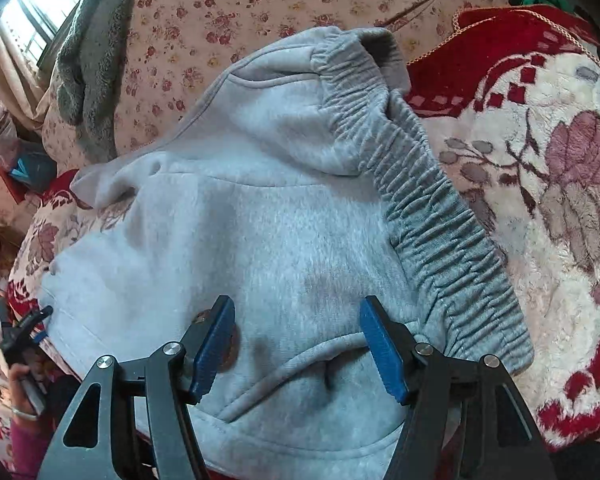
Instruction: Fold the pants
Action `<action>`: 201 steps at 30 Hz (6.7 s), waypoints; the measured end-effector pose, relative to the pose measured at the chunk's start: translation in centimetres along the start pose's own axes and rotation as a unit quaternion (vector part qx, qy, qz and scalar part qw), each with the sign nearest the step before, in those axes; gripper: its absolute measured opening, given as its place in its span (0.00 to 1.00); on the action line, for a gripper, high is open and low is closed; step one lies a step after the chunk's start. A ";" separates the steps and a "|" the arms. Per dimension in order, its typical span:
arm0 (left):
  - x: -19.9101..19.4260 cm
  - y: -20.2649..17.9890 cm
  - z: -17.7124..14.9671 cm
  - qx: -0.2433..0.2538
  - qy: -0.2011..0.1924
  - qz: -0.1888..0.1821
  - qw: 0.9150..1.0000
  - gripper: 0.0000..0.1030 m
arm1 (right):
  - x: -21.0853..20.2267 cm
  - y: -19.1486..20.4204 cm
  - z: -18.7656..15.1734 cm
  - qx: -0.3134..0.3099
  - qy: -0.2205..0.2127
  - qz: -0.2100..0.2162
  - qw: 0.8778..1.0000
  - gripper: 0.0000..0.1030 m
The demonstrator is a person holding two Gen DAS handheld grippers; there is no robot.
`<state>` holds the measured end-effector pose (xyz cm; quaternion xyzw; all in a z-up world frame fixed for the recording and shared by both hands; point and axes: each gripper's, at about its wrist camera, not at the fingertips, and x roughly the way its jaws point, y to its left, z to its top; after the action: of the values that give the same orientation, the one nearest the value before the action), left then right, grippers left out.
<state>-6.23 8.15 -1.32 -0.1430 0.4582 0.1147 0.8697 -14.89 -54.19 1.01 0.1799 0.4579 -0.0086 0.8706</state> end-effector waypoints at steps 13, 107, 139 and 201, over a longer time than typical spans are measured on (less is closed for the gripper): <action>-2.0 -7.9 4.5 0.019 -0.009 -0.124 0.992 0.92 | -1.4 4.8 4.9 -0.072 -0.020 0.038 0.997 0.81; -2.3 -1.1 2.5 -0.053 -0.021 -0.251 0.966 0.19 | -2.4 13.5 -8.4 -0.513 0.075 -0.071 0.852 0.14; -3.3 5.0 1.5 -0.119 -0.060 -0.194 0.972 0.87 | -3.3 20.8 -4.5 -0.444 0.087 0.126 0.883 0.70; -5.4 -17.6 0.6 0.151 -0.030 -0.302 0.941 0.92 | -2.7 9.8 5.0 -0.236 -0.048 -0.017 0.970 0.82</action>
<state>-2.90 -8.37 6.00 -0.1381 0.3792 -0.2202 0.8881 -10.76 -47.02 8.73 -0.0395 0.4079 0.0765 0.9089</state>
